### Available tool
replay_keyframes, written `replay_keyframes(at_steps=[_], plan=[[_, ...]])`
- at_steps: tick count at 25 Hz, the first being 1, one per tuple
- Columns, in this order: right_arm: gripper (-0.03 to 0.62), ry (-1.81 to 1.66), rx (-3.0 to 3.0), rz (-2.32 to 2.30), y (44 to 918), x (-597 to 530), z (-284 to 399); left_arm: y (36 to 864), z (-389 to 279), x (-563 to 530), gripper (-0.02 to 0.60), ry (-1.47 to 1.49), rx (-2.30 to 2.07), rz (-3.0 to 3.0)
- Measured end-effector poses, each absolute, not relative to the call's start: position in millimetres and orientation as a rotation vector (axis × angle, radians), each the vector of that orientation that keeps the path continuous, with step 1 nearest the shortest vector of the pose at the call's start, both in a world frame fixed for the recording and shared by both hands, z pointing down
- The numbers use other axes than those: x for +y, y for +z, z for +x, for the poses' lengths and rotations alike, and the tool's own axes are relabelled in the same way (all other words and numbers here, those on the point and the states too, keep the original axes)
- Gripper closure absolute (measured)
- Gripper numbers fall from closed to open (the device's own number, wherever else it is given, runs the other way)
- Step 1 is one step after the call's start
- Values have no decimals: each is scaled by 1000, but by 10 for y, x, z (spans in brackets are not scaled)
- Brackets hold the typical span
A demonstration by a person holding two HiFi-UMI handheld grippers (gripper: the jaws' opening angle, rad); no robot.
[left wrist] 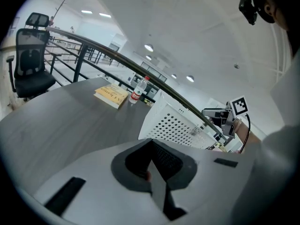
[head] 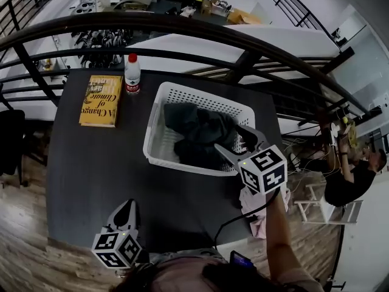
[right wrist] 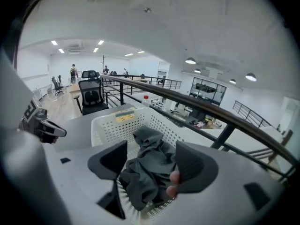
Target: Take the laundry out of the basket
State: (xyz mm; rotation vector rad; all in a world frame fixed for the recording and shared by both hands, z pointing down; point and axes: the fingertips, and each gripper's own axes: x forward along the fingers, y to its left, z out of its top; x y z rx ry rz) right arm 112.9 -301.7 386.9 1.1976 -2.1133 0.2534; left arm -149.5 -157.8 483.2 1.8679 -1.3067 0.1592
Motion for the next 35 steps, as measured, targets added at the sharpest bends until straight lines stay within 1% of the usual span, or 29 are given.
replay_keyframes(at_steps=[7,23,35], plan=[[258,243,-2051,1021,4154,-3266,1054,4929,-1485,-1507,583,151,-1309,1808],[212,298,-1898,837,4830,-3561,1008,5111,-1632,-1596,583,115,-1309,1706],[207,397,-1841,652,5336,-3531,899,5175,-1584,-1634,583,123,-1261,1679]])
